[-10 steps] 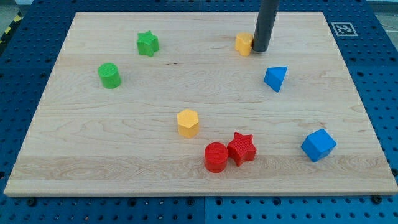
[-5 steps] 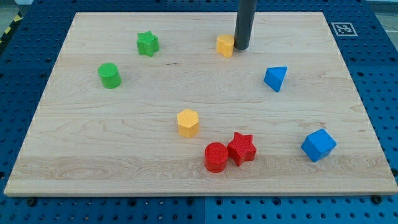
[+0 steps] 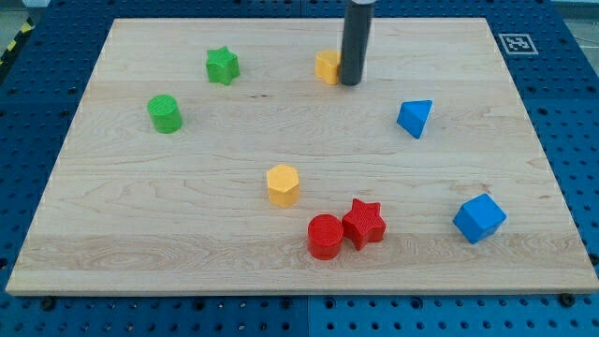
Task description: Move the yellow heart to the top center of the board
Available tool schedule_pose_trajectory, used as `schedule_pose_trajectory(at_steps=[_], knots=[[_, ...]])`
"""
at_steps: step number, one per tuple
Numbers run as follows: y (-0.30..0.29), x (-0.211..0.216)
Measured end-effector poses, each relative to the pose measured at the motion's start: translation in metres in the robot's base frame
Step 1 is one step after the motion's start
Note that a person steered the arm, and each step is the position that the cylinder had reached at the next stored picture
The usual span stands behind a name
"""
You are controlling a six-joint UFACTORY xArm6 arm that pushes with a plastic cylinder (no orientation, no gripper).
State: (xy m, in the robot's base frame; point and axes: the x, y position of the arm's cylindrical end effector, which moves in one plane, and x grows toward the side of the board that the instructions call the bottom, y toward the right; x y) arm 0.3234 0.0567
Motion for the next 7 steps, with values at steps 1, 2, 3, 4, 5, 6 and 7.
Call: schedule_pose_trajectory(at_steps=[1, 2, 3, 4, 5, 6, 7], knots=[[-0.013, -0.009], [-0.037, 0.016], [-0.044, -0.007], [-0.043, -0.044], [-0.049, -0.045], [-0.048, -0.042], [-0.047, -0.045]])
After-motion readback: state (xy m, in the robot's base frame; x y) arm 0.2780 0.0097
